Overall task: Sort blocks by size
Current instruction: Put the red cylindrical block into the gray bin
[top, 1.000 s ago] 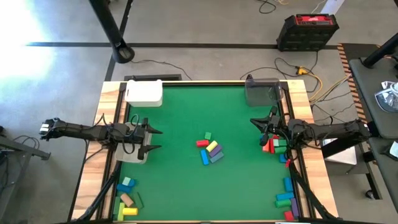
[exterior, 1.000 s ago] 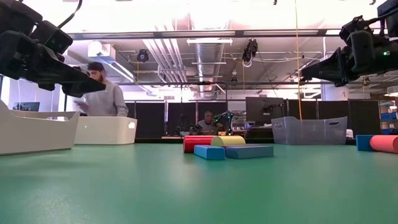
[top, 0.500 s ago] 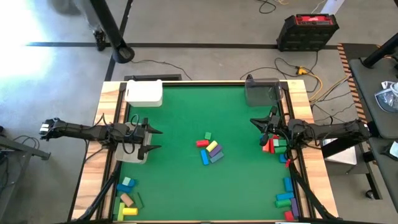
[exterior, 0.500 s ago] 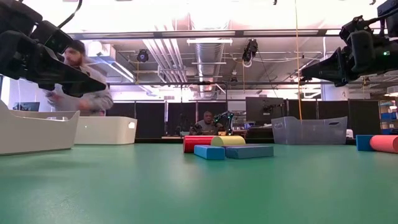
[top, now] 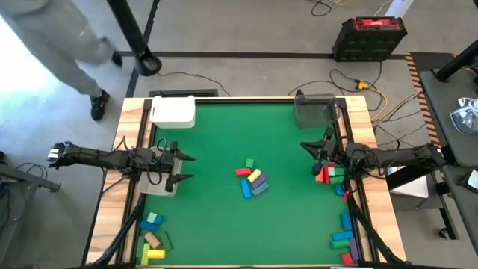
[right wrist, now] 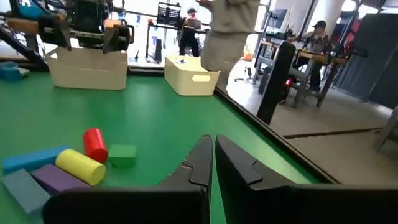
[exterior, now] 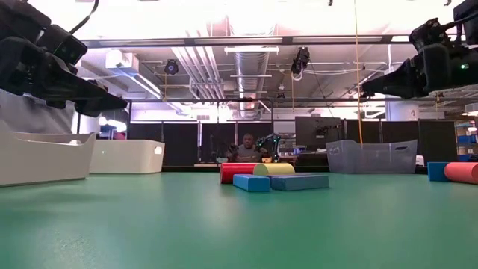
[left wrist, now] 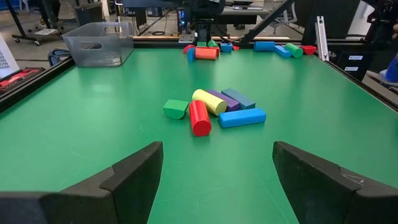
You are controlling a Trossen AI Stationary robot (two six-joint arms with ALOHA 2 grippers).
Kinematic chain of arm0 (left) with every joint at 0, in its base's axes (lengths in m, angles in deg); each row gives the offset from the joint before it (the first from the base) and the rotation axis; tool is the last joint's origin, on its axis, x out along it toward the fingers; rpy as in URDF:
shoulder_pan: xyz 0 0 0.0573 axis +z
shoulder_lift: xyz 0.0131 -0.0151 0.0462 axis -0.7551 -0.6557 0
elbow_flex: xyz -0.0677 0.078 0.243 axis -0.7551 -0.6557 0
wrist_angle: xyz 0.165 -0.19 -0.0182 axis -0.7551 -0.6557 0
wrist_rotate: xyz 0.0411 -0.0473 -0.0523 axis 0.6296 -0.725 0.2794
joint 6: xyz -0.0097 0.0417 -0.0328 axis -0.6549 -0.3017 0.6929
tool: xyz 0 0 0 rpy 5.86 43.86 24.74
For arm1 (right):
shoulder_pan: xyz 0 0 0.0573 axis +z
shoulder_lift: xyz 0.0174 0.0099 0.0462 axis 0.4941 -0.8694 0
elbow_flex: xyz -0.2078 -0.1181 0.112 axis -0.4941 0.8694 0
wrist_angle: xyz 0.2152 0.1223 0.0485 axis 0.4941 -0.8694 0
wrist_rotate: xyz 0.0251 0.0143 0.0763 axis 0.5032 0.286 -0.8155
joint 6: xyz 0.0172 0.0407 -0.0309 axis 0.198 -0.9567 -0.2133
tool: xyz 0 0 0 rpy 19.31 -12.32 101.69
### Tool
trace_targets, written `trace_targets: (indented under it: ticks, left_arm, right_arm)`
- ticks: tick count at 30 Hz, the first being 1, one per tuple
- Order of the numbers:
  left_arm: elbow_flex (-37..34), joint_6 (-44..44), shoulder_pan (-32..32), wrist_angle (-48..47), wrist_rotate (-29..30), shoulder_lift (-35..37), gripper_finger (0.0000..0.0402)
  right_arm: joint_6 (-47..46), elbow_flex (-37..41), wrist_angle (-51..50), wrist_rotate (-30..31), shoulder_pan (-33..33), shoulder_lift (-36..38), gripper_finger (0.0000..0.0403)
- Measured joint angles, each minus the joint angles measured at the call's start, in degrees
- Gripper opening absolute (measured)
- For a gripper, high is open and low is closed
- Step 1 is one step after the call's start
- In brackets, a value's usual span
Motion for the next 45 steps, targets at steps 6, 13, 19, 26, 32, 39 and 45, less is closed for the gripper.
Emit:
trace_targets:
  ticks: [6,13,19,26,32,39,45]
  left_arm:
    - [0.0,0.0,0.0,0.0,0.0,0.0,0.0290]
    - [0.0,0.4,0.0,0.0,-0.5,0.0,0.0290]
    - [2.3,6.3,0.0,-1.5,-28.0,-0.2,0.0290]
    - [4.8,6.3,0.0,-1.6,-34.5,-0.5,0.0290]
    - [5.6,-3.8,0.0,5.6,-23.9,-0.8,0.0290]
    - [5.1,-3.2,0.0,28.9,-10.2,-3.0,0.0290]
    - [5.2,1.6,-0.2,37.2,-9.4,-8.1,0.0290]
  right_arm:
    - [-5.6,0.0,8.0,0.0,0.0,0.0,0.0013]
    - [-8.8,0.0,31.8,-6.1,0.0,-1.1,0.0013]
    - [-9.7,0.0,33.7,-7.3,0.0,-7.6,0.0013]
    - [-13.7,0.0,36.7,-7.2,0.0,-20.4,0.0013]
    - [-17.8,-0.5,41.4,-7.6,3.5,-30.5,0.0013]
    - [-15.6,-9.4,41.7,-7.2,13.7,-41.7,0.0013]
    - [-13.6,-16.8,41.7,-4.5,20.5,-53.2,0.0013]
